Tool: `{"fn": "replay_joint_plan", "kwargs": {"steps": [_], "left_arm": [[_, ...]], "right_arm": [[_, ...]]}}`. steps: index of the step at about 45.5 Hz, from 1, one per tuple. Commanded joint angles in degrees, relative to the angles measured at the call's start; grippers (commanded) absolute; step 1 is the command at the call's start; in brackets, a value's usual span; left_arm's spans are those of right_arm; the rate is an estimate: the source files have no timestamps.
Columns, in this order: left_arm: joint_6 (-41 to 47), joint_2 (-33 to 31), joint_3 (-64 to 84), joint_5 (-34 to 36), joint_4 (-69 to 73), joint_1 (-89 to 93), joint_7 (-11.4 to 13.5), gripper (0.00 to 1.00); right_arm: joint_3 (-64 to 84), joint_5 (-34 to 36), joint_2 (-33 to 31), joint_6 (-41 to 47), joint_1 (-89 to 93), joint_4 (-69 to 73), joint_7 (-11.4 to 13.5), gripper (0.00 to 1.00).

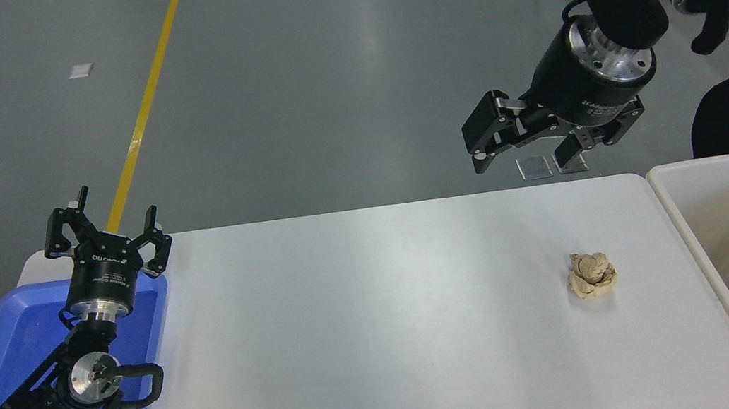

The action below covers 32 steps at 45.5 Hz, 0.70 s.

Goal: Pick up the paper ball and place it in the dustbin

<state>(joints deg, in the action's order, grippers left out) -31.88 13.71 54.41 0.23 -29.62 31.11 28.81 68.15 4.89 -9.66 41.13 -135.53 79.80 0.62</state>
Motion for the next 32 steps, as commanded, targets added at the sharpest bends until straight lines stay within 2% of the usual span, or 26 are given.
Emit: {"fn": "replay_joint_plan", "kwargs": {"steps": [1,32], "left_arm": [[-0.02,0.0,0.0,-0.05,0.0,0.0,0.02,0.98],[-0.02,0.0,0.0,0.03,0.0,0.0,-0.07,0.98]], "right_arm": [[0.05,-0.14,1.57,-0.09,0.53,-1.13,0.0,1.0],[1.37,0.82,1.22,0.0,1.14,-2.36,-0.09,1.0]]}}
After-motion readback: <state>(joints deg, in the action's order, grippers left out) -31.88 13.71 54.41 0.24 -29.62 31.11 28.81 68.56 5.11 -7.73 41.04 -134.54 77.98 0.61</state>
